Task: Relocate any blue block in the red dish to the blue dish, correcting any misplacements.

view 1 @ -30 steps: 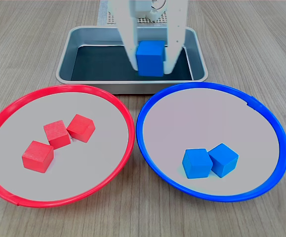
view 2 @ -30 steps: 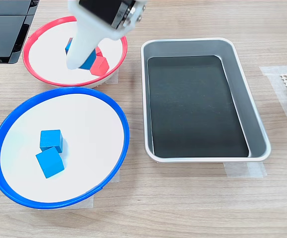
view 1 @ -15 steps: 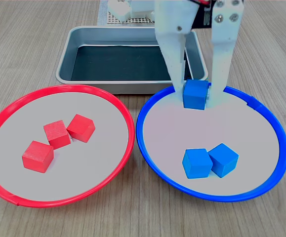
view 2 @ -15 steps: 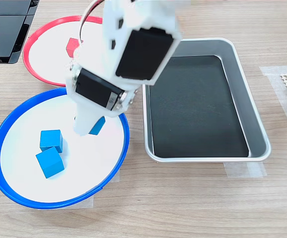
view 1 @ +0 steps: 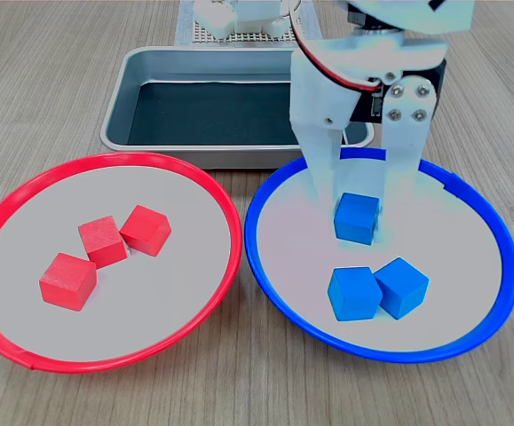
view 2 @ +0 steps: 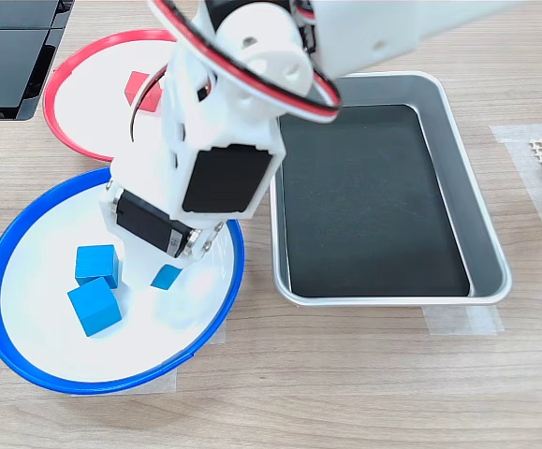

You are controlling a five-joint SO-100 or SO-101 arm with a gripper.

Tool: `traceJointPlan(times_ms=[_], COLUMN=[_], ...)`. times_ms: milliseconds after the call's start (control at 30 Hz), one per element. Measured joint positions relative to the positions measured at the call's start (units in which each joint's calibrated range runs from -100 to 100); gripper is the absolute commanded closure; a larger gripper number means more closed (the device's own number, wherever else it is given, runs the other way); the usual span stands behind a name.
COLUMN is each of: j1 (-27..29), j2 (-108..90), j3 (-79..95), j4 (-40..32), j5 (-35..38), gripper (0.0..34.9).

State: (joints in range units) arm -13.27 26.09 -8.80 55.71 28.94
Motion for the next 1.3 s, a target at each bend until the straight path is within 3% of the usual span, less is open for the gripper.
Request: traceJointPlan(times_ms=[600, 867, 1033, 1300], j1=[-0.44, -0.18, 0.53, 1.59], j2=[5.46, 5.71, 5.71, 1.19], j3=[-5.26, -5.72, -6.99, -5.99], j4=[0.0, 0.0, 0.57, 3.75], j5=[-0.2, -0.63, -0.68, -0.68], gripper=[33.6, 18.0, 17.4, 21.6])
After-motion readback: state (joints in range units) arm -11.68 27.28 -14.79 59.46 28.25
